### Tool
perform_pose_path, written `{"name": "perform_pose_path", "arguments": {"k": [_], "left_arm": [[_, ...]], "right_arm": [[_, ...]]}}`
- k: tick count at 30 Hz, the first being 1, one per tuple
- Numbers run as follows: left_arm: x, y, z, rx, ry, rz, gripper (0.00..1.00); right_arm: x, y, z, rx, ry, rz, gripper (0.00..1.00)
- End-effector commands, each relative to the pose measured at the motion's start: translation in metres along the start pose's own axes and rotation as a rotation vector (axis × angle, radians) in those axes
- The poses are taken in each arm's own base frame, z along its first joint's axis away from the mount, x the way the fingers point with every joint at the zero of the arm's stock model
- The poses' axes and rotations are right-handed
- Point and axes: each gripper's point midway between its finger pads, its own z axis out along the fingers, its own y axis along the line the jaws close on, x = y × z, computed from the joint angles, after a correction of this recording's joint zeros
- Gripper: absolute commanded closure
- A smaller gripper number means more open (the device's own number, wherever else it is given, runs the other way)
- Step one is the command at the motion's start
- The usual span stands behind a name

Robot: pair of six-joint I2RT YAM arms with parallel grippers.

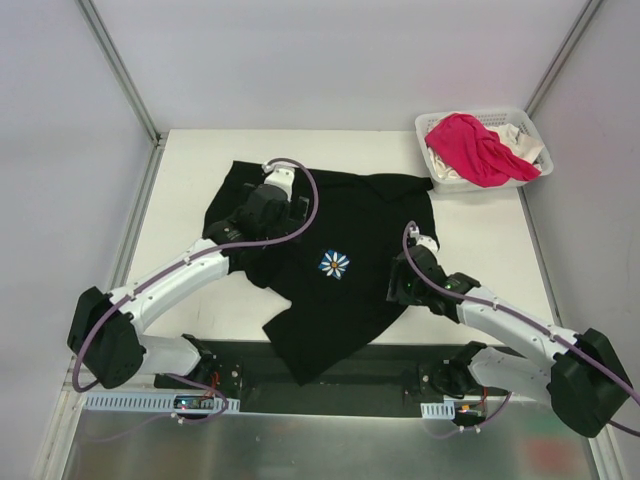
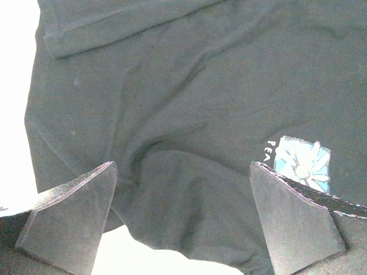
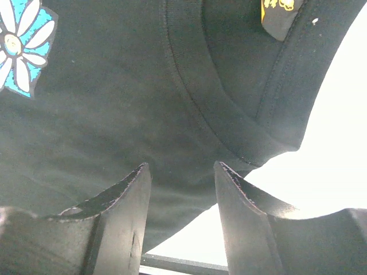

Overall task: Fold and stack the t-shirts
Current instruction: Flatten out the tshirt

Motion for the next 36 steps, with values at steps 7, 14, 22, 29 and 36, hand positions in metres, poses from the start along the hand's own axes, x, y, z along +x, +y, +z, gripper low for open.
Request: {"name": "perform_pose_path", "arguments": {"k": [7,14,22,29,36], "left_arm": [[-0.05,0.005,-0.036,0.04,-0.182,0.006,0.01],[-0.026,-0.002,0.0,0.02,-0.078,0.058,0.01],[0.01,-0.013,0.042,0.082,0.192,0.05,0.01],[0.0,0.036,0.104,0.035,0.267,-0.116,0.01],[-0.028,0.051,0.152,0.155,0.271,-0.227,0.01]], "right_arm": [[-0.01,-0.008,0.004,0.097,-0.034,0.081,0.49],[-0.059,0.02,0.021,0.08,-0.039,-0.01,0.49],[-0.113,0.042,0.068,0.071,0.029,-0.084,0.5],[-0.155,0.057,0.098,-0.073,0.113,-0.022,0.49],[-0.196,0.076,0.084,-0.176,-0.003,-0.044,0.48]]}}
